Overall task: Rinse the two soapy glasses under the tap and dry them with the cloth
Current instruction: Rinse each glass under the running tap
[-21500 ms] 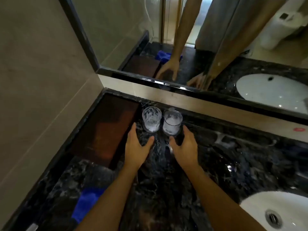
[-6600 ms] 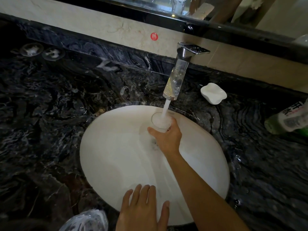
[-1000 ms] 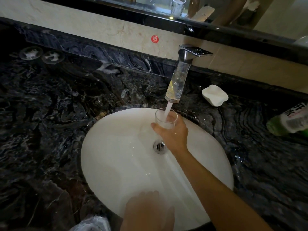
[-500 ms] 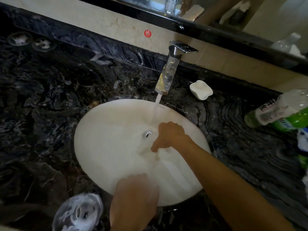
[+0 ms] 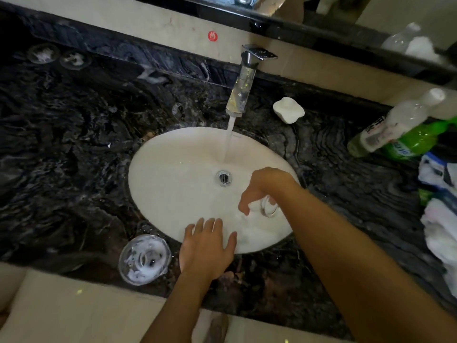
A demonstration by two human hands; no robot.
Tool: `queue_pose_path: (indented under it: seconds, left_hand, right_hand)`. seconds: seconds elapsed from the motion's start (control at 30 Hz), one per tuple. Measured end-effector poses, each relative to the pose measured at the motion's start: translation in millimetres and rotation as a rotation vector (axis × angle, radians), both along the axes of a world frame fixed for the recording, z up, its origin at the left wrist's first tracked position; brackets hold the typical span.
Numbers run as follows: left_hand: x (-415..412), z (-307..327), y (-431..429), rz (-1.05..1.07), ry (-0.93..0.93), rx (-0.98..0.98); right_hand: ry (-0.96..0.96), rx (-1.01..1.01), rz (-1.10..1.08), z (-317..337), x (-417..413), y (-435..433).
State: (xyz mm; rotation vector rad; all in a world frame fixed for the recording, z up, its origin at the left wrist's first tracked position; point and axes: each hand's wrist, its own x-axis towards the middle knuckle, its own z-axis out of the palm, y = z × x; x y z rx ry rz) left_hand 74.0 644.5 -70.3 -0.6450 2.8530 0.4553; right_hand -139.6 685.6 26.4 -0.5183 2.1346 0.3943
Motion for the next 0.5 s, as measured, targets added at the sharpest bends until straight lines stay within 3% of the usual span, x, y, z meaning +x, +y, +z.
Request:
queue_pose_path:
  seconds: [0.27,0.5]
  left_hand:
    - [-1,6,-1,-0.035,-0.06,-0.009]
    - [1,14,1,-0.037,-0.057,0.003]
  right_hand:
    - [0.012,-0.383,-0.249,-5,47,55]
    - [0.273,-1.073,-0.576,-20,142,138]
